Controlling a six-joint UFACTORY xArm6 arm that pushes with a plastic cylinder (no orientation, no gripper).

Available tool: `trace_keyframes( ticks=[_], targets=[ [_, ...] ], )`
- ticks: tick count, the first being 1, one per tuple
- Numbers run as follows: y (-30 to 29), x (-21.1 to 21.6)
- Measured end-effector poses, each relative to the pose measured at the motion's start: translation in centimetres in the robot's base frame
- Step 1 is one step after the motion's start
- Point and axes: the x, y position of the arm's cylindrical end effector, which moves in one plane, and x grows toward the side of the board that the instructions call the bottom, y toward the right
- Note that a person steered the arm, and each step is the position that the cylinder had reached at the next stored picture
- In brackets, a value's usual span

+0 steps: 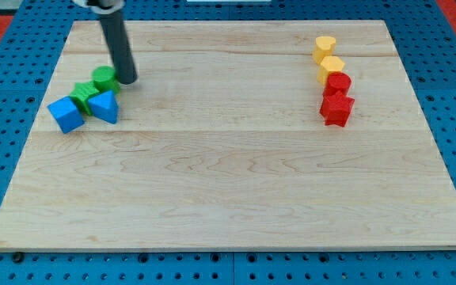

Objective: Add green circle into green star

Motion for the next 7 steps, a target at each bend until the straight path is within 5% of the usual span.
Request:
trace_keyframes(
  ticks=[2, 3, 5, 7],
  targets=[
    [11.9, 1.9],
    [16.4, 9.3],
    [32.2, 15.9],
    [38.4, 7.4]
  ],
)
